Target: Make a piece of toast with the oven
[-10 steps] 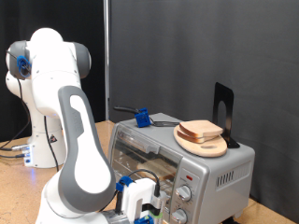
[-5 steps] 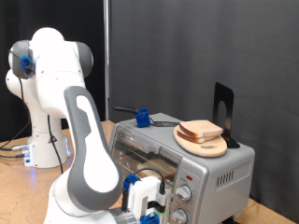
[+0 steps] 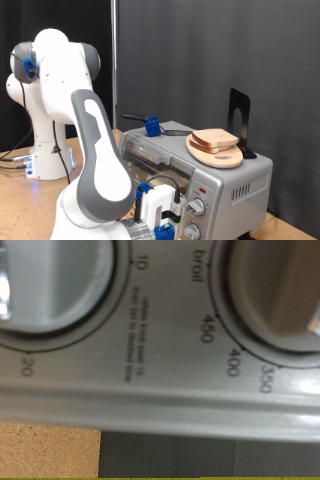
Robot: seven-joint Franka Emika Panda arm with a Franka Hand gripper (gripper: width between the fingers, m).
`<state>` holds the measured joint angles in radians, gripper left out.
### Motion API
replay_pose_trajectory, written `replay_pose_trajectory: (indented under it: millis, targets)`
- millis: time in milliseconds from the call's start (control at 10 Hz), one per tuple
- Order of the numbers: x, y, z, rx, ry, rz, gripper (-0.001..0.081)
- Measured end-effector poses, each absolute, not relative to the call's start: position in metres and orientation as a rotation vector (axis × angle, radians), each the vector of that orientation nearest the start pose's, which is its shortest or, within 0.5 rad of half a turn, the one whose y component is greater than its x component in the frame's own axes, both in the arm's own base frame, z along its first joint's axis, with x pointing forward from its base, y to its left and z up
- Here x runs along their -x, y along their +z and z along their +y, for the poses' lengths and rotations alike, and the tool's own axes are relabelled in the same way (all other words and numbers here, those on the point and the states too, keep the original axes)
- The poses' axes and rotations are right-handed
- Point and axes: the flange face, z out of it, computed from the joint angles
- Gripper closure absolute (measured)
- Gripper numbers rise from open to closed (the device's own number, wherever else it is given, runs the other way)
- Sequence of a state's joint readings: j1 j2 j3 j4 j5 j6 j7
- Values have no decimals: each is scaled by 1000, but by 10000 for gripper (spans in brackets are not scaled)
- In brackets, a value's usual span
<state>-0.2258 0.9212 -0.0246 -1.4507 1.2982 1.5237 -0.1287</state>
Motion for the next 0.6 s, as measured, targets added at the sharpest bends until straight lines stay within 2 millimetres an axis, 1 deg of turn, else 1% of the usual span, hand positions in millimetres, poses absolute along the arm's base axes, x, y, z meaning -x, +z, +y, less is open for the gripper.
replay_pose_trajectory:
  millis: [200, 600]
  targets:
    - [-670, 162, -56, 1660, 503, 611, 124]
    - [-670, 162, -56, 1659, 500, 613, 124]
